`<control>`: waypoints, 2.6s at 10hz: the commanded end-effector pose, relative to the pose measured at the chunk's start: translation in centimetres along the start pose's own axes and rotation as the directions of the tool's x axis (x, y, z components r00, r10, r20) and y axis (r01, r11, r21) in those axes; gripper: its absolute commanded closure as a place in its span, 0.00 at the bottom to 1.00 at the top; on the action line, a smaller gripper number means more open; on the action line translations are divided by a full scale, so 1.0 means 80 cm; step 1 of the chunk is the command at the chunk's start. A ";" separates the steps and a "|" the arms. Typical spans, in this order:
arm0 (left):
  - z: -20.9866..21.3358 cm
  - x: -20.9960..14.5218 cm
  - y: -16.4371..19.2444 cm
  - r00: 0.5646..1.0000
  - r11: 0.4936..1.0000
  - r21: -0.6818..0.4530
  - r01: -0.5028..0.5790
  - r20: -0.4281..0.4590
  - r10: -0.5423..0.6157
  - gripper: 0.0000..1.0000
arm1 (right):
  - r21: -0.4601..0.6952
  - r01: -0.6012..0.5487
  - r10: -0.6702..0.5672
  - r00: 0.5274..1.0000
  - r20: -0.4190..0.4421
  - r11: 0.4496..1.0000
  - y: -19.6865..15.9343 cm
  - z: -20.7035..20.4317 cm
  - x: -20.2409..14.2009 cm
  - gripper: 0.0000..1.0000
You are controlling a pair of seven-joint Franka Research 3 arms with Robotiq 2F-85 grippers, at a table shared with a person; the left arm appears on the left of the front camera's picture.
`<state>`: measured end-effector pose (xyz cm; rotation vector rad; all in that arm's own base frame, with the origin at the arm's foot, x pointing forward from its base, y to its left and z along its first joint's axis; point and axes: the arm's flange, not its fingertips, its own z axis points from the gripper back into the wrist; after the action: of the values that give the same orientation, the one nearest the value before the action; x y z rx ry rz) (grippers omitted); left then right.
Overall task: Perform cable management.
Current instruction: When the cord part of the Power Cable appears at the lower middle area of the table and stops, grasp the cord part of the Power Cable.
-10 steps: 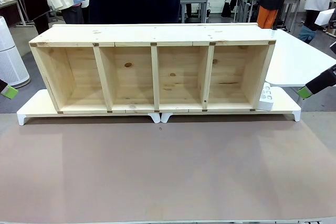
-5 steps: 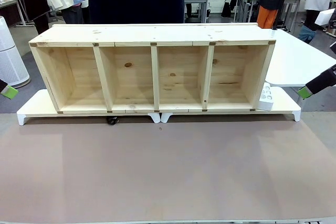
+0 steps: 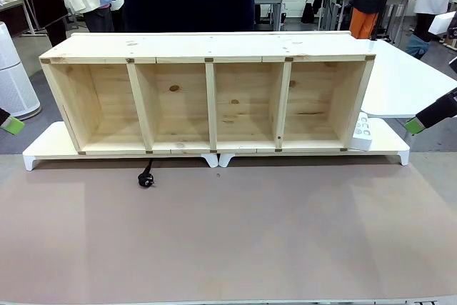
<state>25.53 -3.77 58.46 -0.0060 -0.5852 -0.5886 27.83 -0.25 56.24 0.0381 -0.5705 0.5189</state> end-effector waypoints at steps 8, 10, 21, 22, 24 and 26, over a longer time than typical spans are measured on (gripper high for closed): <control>-0.001 0.003 0.001 1.000 1.000 0.004 0.007 0.011 -0.007 0.00 | -0.002 0.005 -0.005 1.000 0.002 1.000 -0.001 -0.003 0.002 0.00; -0.001 0.003 0.001 1.000 1.000 0.004 0.007 0.011 -0.007 0.00 | -0.002 0.005 -0.005 1.000 0.002 1.000 -0.001 -0.003 0.002 0.00; -0.001 0.003 0.001 1.000 1.000 0.004 0.007 0.011 -0.007 0.00 | -0.002 0.005 -0.005 1.000 0.002 1.000 -0.001 -0.003 0.002 0.00; -0.001 0.003 0.001 1.000 1.000 0.004 0.007 0.011 -0.007 0.00 | 0.000 0.000 0.000 1.000 0.000 1.000 0.000 0.000 0.000 0.00; -0.001 0.003 0.001 1.000 1.000 0.004 0.007 0.011 -0.007 0.00 | -0.032 -0.006 0.004 0.999 -0.043 0.999 0.027 0.008 0.032 0.00; -0.001 0.003 0.001 1.000 1.000 0.004 0.007 0.011 -0.007 0.00 | -0.030 0.014 -0.017 0.996 -0.089 0.999 0.067 0.017 0.074 0.00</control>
<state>25.53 -3.77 58.46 -0.0060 -0.5853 -0.5887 27.96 4.87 58.56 -0.0198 -0.5391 0.5187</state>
